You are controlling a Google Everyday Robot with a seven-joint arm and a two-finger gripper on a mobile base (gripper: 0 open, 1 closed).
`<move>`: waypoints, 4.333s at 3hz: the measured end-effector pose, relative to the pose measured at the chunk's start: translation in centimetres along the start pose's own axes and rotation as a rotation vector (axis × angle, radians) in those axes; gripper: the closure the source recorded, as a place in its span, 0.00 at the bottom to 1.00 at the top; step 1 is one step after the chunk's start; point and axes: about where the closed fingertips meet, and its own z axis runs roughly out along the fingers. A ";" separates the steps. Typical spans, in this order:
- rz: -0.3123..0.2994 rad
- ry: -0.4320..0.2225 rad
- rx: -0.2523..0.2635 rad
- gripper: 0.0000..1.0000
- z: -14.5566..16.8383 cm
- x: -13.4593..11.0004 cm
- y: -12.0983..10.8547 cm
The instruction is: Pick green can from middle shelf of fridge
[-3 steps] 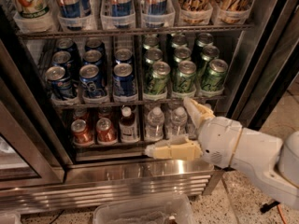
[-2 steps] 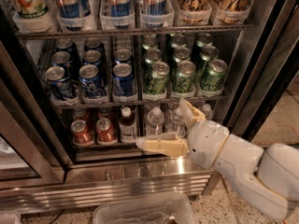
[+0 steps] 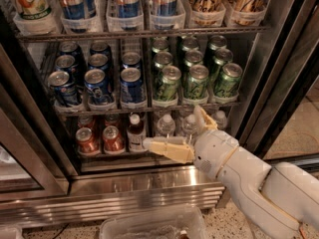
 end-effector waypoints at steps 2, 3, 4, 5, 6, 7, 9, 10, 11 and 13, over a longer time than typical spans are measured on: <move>-0.080 -0.063 0.208 0.00 -3.7 -2.2 -4.3; -0.231 -0.098 0.323 0.00 -6.9 -4.0 -5.6; -0.268 -0.135 0.346 0.00 -7.0 -5.7 -5.4; -0.261 -0.133 0.343 0.00 -6.8 -5.6 -5.3; -0.269 -0.095 0.347 0.00 -6.1 -3.7 -5.4; -0.268 -0.077 0.353 0.00 -5.2 -1.5 -5.3; -0.279 -0.081 0.352 0.00 -3.2 1.1 -3.8; -0.242 -0.089 0.348 0.00 -2.7 1.3 -3.4; -0.180 -0.063 0.341 0.00 0.5 2.0 -2.6; -0.164 -0.067 0.337 0.00 0.8 2.2 -2.7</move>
Offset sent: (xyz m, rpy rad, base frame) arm 0.0194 -0.0276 -0.0023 -0.1296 -0.1795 -0.5625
